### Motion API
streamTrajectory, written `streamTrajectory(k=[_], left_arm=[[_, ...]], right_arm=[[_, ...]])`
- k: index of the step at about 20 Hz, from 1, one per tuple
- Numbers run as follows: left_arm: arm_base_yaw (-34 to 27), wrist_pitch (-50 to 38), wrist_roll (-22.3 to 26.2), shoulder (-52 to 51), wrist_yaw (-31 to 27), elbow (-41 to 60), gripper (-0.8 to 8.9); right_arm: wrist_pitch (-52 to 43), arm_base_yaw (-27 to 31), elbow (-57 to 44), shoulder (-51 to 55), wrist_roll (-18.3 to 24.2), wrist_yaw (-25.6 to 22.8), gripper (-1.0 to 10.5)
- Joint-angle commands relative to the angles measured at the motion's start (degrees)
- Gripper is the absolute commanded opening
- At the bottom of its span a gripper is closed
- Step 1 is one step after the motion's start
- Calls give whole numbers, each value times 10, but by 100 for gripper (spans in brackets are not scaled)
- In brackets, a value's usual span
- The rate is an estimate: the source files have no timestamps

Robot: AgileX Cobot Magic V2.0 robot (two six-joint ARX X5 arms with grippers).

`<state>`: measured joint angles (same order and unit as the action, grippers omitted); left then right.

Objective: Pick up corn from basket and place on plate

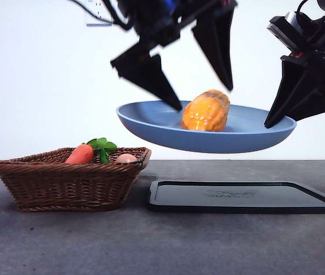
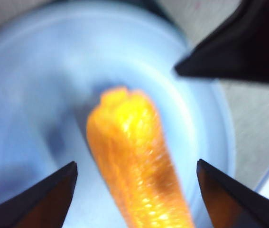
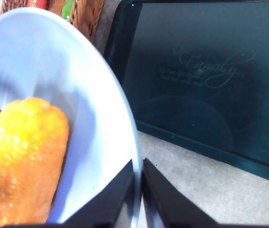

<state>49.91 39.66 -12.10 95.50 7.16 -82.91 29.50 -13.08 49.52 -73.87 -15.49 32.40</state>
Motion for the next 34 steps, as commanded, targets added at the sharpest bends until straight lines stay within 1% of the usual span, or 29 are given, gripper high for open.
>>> streamTrajectory(k=[1,5,10,13,15,20,23,28,31,32,34], left_arm=[[6,24,15,7,-3,-48,410],[6,59,30,6,-3,-103,410],[6,81,37,4,-3,-141,410],[6,91,37,0,-3,-141,409],[6,96,37,0,-3,-141,407],[6,101,37,0,-3,-141,406],[6,101,36,0,-3,-141,406],[6,99,35,0,-3,-141,406],[6,99,35,0,-3,-141,406],[6,99,35,0,-3,-141,406],[6,98,35,0,-3,-141,406]], right_arm=[[-4,-2,13,-6,-1,4,2],[-3,3,13,-6,0,-14,2],[-24,47,14,-29,0,-13,2],[-45,70,25,-82,1,-13,2],[-55,82,51,-135,9,-13,2],[-48,100,139,-248,15,-9,2],[-46,105,158,-285,25,-9,2],[-45,108,158,-302,33,-14,2],[-35,108,158,-306,48,-56,2],[-29,107,158,-307,56,-59,2],[-27,107,158,-307,57,-59,2]])
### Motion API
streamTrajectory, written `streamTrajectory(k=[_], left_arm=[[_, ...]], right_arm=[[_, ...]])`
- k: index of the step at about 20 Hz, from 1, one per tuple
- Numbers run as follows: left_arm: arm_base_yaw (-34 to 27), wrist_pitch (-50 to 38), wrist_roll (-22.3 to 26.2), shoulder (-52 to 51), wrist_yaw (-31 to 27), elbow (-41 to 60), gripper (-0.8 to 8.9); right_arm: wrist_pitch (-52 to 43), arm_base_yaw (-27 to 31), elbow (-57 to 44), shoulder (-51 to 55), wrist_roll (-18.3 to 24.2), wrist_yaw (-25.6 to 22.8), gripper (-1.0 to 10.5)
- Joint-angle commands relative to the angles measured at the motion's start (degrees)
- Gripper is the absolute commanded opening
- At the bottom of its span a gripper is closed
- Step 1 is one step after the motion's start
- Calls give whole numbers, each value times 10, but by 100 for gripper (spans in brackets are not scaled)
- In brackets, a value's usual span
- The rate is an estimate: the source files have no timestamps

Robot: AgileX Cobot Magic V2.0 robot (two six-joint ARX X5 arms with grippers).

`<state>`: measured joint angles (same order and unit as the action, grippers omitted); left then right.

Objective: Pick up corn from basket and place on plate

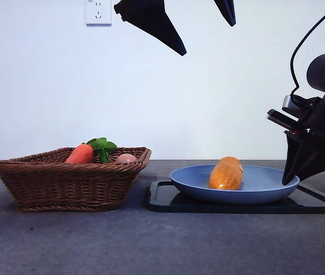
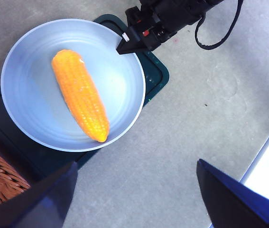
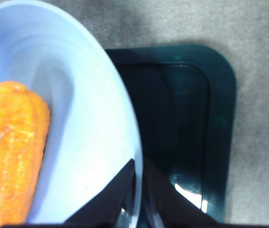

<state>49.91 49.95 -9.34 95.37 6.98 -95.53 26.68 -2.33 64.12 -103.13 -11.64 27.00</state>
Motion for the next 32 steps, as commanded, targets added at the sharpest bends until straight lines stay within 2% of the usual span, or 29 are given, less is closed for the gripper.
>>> streamTrajectory(k=[1,3,7,13,18,23,25,28,32], left_arm=[[6,-5,7,1,-2,-15,405],[6,-5,7,1,-2,-15,405],[6,-4,7,1,-2,-15,405],[6,-1,7,1,-2,-15,404],[5,0,9,1,-2,-15,404],[5,2,10,1,-2,-15,399],[5,2,10,1,-2,-15,348],[5,5,10,1,-2,-15,218],[5,17,10,1,-2,-15,2]], right_arm=[[4,-1,12,-14,19,-5,2],[12,-1,12,-14,22,-5,7],[17,-2,12,-14,22,-5,185],[28,3,12,5,18,-7,205],[94,14,12,129,23,-17,205],[242,-17,12,298,85,-9,205],[283,-42,12,355,95,-10,204],[324,-73,12,419,97,-10,178],[364,-104,12,459,141,-10,-2]])
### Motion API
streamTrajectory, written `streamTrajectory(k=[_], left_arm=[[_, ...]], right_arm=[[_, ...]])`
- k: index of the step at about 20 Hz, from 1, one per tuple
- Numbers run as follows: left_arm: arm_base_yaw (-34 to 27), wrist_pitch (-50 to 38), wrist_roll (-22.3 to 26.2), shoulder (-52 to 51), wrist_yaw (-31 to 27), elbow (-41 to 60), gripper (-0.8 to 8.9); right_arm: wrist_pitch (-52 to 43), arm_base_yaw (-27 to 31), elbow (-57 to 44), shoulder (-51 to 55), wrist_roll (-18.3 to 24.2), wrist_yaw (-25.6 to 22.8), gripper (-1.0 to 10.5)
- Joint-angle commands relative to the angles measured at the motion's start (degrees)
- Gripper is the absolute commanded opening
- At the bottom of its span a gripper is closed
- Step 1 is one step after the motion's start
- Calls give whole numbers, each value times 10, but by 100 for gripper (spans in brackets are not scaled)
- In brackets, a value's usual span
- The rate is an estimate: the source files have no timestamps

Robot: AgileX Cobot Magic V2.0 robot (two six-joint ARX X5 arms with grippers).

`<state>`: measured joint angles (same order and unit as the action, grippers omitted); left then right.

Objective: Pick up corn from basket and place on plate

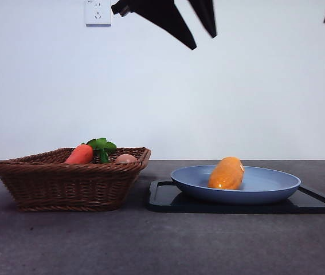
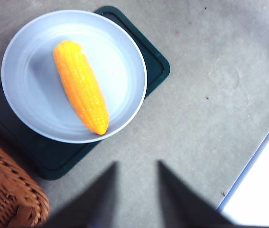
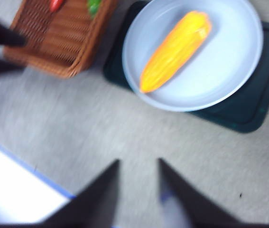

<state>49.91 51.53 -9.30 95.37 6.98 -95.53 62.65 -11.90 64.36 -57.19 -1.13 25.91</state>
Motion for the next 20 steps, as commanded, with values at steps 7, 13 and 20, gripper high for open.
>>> streamTrajectory(k=[7,13,20], left_arm=[[5,-1,9,1,-2,-15,6],[5,-90,9,1,-2,-15,6],[-6,-218,64,-6,-3,-15,6]], right_arm=[[2,-17,10,0,41,2,3],[-5,-17,10,0,42,-1,3],[-5,-17,10,0,42,-1,3]])
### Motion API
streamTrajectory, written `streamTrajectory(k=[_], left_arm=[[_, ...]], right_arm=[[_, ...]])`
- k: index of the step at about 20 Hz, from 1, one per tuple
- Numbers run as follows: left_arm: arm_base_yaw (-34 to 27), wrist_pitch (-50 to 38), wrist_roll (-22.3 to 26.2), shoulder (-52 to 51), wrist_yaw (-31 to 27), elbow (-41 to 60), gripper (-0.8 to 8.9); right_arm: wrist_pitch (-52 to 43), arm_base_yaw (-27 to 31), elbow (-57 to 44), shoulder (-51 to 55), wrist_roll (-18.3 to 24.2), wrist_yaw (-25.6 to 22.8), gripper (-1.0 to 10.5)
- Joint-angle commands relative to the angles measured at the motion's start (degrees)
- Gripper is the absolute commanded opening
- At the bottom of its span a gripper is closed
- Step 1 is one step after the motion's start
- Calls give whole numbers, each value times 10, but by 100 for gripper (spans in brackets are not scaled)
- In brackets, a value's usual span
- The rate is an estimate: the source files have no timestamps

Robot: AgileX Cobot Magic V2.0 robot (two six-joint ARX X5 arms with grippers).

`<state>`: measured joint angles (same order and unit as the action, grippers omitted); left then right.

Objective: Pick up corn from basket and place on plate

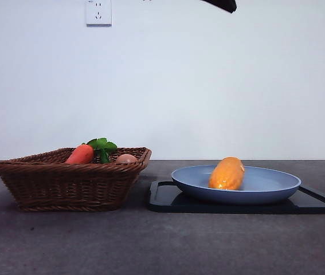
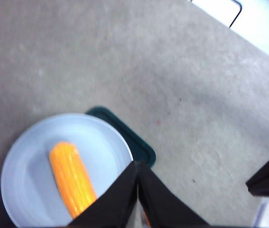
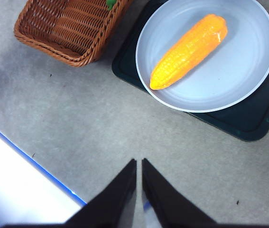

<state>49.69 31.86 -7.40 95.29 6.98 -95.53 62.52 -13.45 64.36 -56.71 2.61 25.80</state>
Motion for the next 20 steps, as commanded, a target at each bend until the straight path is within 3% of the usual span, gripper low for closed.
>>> streamTrajectory(k=[1,6,10,16,20], left_arm=[[-14,-33,47,-12,-16,-15,6],[-96,-44,92,-93,-38,-15,6],[-208,-49,93,-189,-36,29,6],[-377,-152,93,-409,-36,290,6],[-454,-227,93,-554,-36,487,6]], right_arm=[[-4,-1,10,-5,4,0,3],[-4,-1,10,-5,4,1,3],[-4,-1,10,-5,4,1,3],[-8,-1,10,-5,4,1,3],[-10,-1,10,-5,4,0,3]])
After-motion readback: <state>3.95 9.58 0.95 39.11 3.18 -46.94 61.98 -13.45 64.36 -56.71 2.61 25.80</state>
